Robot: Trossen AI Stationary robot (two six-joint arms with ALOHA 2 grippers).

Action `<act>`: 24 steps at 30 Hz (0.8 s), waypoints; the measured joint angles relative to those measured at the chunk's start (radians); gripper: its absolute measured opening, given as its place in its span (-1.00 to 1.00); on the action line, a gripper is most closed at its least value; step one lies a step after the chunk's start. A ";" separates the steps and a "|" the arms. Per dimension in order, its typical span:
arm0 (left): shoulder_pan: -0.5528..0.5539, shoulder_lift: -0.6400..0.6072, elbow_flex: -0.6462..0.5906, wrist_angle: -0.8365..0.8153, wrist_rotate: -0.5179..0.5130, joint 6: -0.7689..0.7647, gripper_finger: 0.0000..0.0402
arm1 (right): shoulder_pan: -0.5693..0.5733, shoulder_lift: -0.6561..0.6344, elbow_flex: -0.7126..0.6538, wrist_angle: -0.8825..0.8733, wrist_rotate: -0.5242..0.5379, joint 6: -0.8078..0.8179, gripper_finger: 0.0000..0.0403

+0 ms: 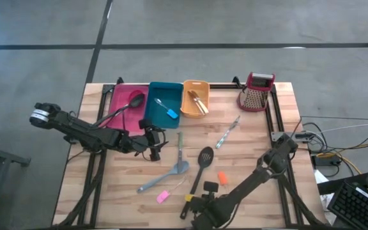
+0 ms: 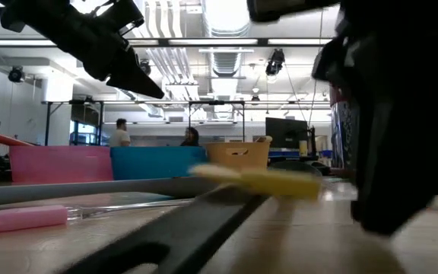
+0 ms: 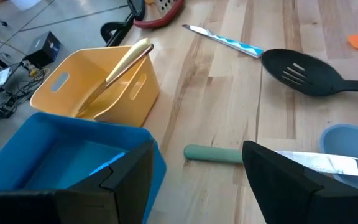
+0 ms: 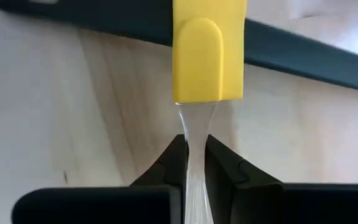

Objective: Pick & Place Kitchen Items
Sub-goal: Put the yellow spatula into the blue bin

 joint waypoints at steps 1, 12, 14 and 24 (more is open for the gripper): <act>0.000 0.000 0.000 0.000 0.000 0.000 0.23 | 0.003 -0.010 0.010 -0.022 0.003 0.010 -0.88; 0.000 0.000 0.000 0.003 0.000 0.000 0.23 | 0.112 -0.214 0.069 -0.257 0.399 0.125 -0.90; 0.000 0.000 0.000 0.005 0.000 0.000 0.23 | 0.140 -0.260 0.039 -0.266 0.541 0.140 -0.90; 0.000 0.002 0.000 0.141 0.068 0.059 0.23 | 0.143 -0.487 -0.274 -0.224 1.068 0.243 -0.90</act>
